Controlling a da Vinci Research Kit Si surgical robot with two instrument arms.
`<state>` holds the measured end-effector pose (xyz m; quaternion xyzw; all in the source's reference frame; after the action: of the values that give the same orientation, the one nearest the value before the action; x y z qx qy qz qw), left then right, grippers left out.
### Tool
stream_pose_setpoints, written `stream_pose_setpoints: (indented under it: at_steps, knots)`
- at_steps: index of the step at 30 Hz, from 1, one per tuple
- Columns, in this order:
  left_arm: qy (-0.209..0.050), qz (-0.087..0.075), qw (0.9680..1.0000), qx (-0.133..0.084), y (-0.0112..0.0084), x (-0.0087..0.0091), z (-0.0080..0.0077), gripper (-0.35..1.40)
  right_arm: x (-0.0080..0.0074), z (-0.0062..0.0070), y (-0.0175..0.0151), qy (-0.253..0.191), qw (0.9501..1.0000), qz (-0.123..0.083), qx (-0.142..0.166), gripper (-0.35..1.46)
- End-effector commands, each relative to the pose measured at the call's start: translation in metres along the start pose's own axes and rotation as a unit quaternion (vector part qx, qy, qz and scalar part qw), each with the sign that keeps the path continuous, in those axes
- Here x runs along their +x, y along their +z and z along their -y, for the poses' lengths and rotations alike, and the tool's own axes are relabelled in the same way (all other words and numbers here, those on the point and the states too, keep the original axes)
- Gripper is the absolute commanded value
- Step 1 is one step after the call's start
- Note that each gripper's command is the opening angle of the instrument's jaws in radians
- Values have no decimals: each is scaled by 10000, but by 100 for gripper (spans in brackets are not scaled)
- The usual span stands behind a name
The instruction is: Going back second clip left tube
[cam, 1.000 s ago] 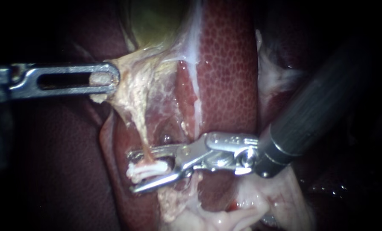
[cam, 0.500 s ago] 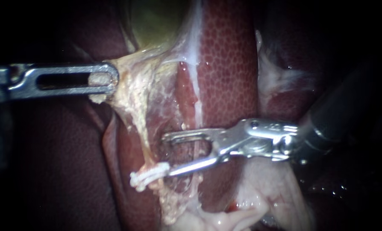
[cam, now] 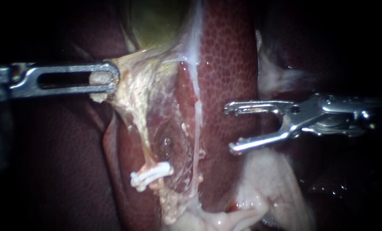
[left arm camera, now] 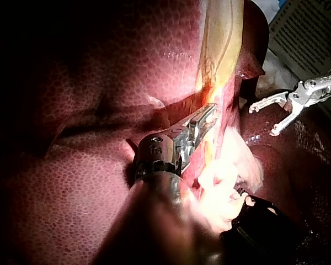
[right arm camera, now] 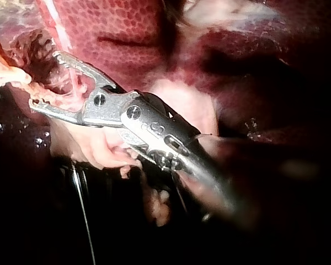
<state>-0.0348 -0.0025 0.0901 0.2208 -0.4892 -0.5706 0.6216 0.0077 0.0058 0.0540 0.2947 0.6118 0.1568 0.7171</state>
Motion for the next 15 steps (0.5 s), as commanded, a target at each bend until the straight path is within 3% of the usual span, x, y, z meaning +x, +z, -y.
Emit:
stream_pose_setpoints:
  at_steps: [1, 7, 15]
  knots:
    - [0, 4, 10000, -7, 1, 0, 0, -35, 2, 2, -3, -5, 10000, 14, 5, 60]
    - [13, 7, 10000, -5, 5, 3, -10, -35, 5, 4, -9, -11, 10000, 32, 11, 60]
    - [61, -54, 9999, -70, 26, 13, -38, -35, 4, 5, -8, -18, 10000, 32, 11, 60]
